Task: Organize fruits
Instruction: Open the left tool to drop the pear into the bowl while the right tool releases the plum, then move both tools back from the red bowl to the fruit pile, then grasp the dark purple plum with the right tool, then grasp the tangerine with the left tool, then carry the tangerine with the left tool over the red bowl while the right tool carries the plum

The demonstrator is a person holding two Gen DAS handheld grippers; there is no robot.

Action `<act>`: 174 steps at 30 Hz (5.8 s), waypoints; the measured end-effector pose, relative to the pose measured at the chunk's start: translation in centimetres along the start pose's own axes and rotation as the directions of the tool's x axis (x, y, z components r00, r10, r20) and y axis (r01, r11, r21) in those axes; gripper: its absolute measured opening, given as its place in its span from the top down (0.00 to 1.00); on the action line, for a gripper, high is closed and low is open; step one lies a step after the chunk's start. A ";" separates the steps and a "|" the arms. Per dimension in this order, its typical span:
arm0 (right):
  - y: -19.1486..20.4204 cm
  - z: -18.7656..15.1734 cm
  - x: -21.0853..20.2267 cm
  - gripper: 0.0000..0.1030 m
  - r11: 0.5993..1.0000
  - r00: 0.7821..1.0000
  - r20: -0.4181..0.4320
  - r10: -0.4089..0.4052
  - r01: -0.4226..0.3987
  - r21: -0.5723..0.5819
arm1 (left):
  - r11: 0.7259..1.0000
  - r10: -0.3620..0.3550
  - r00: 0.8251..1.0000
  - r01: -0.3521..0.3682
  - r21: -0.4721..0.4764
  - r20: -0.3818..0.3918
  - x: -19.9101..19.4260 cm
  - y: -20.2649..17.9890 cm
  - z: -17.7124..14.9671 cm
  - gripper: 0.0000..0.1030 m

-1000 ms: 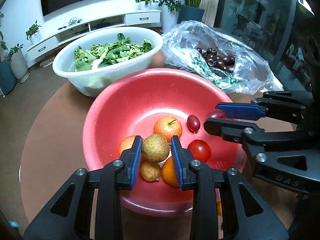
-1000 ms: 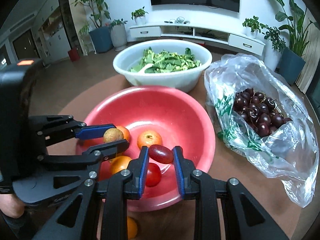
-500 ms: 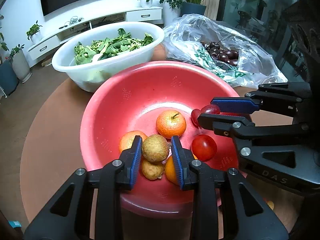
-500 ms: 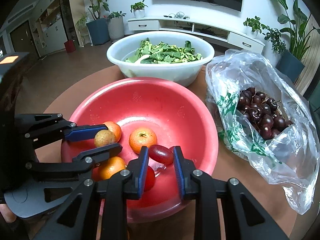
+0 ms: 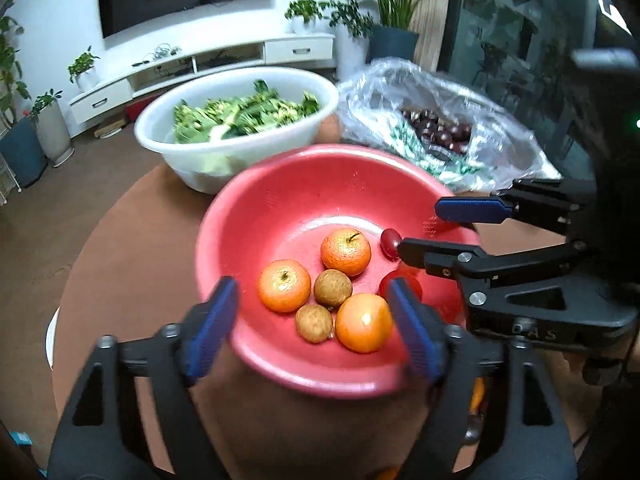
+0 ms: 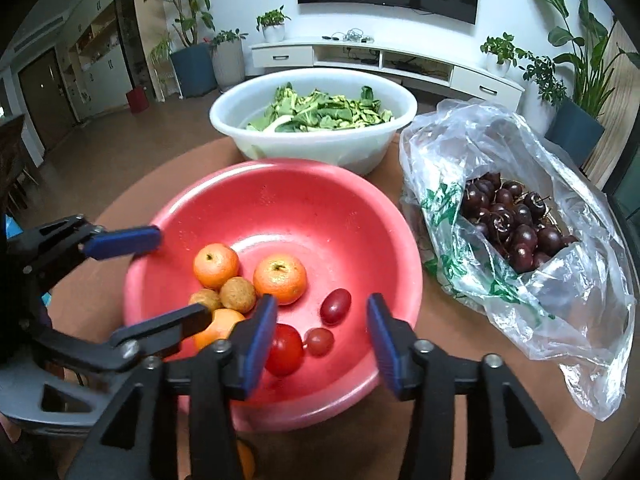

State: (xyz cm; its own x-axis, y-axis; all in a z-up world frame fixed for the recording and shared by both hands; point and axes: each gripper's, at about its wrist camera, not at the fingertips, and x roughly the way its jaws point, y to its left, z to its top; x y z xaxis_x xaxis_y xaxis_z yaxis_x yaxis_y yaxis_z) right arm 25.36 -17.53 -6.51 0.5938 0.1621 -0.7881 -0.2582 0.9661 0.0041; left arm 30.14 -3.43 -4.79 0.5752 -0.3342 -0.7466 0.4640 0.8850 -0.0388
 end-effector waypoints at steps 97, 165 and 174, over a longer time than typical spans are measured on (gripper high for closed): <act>5.2 -15.5 -8.0 0.69 0.966 0.967 -0.025 0.252 -0.253 -0.048 | 0.887 -0.197 0.959 0.264 0.379 -0.205 -4.0 -4.3 -11.5 0.01; -0.9 -1.3 -5.9 0.70 0.996 0.991 0.101 0.090 -0.091 0.009 | 0.996 -0.086 0.995 0.087 0.016 -0.045 -0.3 -0.2 1.8 0.64; -0.2 -1.3 -1.3 0.70 0.998 0.999 0.011 0.037 -0.036 -0.050 | 0.996 -0.068 0.993 0.073 0.052 -0.096 4.5 -0.4 1.7 0.64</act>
State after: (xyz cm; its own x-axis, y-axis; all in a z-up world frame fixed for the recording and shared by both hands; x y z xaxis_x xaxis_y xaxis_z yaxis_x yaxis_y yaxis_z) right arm 23.70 -18.22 -6.26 0.5925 0.1996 -0.7805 -0.3174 0.9483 0.0015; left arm 33.68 -5.84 -6.95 0.4746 -0.3610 -0.8028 0.5391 0.8402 -0.0591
